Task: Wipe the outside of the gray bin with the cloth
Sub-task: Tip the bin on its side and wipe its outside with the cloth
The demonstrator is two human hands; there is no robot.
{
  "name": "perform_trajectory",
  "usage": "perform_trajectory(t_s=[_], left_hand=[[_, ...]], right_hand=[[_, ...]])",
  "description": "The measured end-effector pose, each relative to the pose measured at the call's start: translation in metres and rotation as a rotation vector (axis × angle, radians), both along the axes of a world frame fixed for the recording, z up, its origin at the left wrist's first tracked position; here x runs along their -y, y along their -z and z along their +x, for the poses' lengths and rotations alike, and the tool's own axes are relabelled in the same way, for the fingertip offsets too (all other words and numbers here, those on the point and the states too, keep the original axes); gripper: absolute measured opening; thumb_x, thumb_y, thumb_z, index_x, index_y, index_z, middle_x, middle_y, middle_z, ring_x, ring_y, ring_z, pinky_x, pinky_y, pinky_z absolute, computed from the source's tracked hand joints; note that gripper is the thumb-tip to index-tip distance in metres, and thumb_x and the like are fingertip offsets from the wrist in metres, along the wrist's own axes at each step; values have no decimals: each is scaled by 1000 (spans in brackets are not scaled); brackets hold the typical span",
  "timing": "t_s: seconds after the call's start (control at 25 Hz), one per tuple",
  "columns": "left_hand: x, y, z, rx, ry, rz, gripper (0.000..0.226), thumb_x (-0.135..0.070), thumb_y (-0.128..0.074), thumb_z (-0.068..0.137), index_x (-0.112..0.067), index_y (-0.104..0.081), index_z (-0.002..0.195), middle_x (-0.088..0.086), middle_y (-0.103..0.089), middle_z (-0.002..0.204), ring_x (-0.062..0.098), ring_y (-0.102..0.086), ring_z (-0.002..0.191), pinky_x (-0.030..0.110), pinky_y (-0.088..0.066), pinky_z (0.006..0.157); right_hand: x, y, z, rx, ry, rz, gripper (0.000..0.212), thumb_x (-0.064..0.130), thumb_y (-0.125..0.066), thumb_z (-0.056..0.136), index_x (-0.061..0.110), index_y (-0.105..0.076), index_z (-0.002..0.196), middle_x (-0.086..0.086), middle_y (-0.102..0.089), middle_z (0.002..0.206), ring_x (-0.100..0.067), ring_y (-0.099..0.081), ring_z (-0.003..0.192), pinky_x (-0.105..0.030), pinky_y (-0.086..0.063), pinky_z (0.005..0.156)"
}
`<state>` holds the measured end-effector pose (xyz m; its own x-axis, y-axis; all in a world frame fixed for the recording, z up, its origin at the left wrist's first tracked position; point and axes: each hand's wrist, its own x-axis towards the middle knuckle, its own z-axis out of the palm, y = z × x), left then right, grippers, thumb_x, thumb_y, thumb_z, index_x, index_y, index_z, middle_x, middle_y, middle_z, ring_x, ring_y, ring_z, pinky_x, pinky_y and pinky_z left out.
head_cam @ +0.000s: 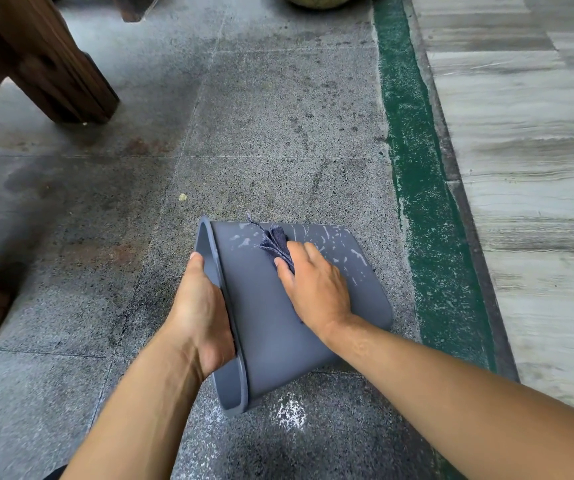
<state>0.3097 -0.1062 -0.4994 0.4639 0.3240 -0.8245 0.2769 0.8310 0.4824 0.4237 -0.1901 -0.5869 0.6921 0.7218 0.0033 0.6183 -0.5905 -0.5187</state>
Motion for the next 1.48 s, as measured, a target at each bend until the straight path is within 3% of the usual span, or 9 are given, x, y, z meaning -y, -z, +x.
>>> perform_trajectory(t_s=[0.2, 0.56, 0.84, 0.96, 1.04, 1.12, 1.32, 1.4, 1.48], left_hand=[[-1, 2, -3, -94, -77, 57, 87, -75, -21, 93, -12, -66, 132, 15, -72, 125, 32, -65, 119, 41, -47, 98], [-4, 5, -11, -152, -34, 55, 87, -76, -23, 91, -12, -65, 133, 16, -74, 122, 34, -69, 114, 40, -53, 77], [-5, 11, -8, -185, -4, 117, 80, -72, -27, 92, -13, -69, 126, 14, -76, 118, 33, -70, 111, 43, -53, 86], [0, 5, -6, -227, 56, 174, 49, -52, -49, 90, -14, -72, 111, 9, -79, 102, 28, -72, 97, 39, -54, 86], [1, 5, -7, -302, 86, 239, 47, -32, -63, 75, -13, -69, 117, 11, -77, 110, 33, -72, 101, 49, -53, 96], [2, 7, -8, -345, 71, 297, 55, -17, -61, 70, -9, -63, 124, 17, -74, 116, 39, -71, 106, 63, -48, 98], [1, 13, -10, -380, 52, 384, 32, 10, -56, 82, 9, -63, 114, 28, -72, 113, 45, -70, 104, 67, -50, 94], [1, 15, -10, -376, 71, 414, 27, 19, -50, 83, 13, -62, 108, 28, -70, 104, 43, -69, 91, 62, -54, 91], [2, 15, -10, -385, 94, 455, 26, 24, -44, 83, 8, -61, 94, 24, -65, 89, 35, -63, 75, 50, -55, 78]], right_hand=[[1, 11, 5, 67, -43, -19, 30, 40, -53, 100, 17, -59, 119, -7, -61, 106, -37, -64, 94, -44, -50, 72], [7, 25, 23, 66, 20, -61, 33, 43, -50, 101, 21, -57, 124, -5, -61, 112, -32, -64, 101, -43, -51, 77], [21, 32, 51, 101, 71, -115, 31, 42, -46, 103, 18, -56, 120, -7, -61, 110, -34, -64, 98, -40, -49, 73], [25, 35, 58, 108, 89, -137, 32, 42, -42, 104, 18, -53, 122, -6, -59, 112, -33, -64, 97, -36, -41, 67], [25, 37, 60, 113, 100, -143, 32, 42, -41, 105, 18, -52, 123, -7, -59, 112, -33, -65, 95, -35, -39, 66], [26, 39, 62, 123, 107, -143, 31, 41, -41, 105, 17, -52, 123, -7, -60, 112, -33, -65, 94, -35, -38, 66], [30, 46, 71, 113, 135, -154, 32, 41, -42, 105, 17, -52, 123, -8, -59, 111, -34, -65, 94, -37, -42, 67], [33, 47, 75, 97, 160, -158, 32, 41, -41, 105, 17, -52, 121, -8, -60, 111, -34, -65, 93, -37, -41, 67], [37, 48, 79, 87, 179, -157, 32, 42, -40, 105, 16, -52, 120, -7, -60, 111, -33, -65, 91, -35, -39, 66]])
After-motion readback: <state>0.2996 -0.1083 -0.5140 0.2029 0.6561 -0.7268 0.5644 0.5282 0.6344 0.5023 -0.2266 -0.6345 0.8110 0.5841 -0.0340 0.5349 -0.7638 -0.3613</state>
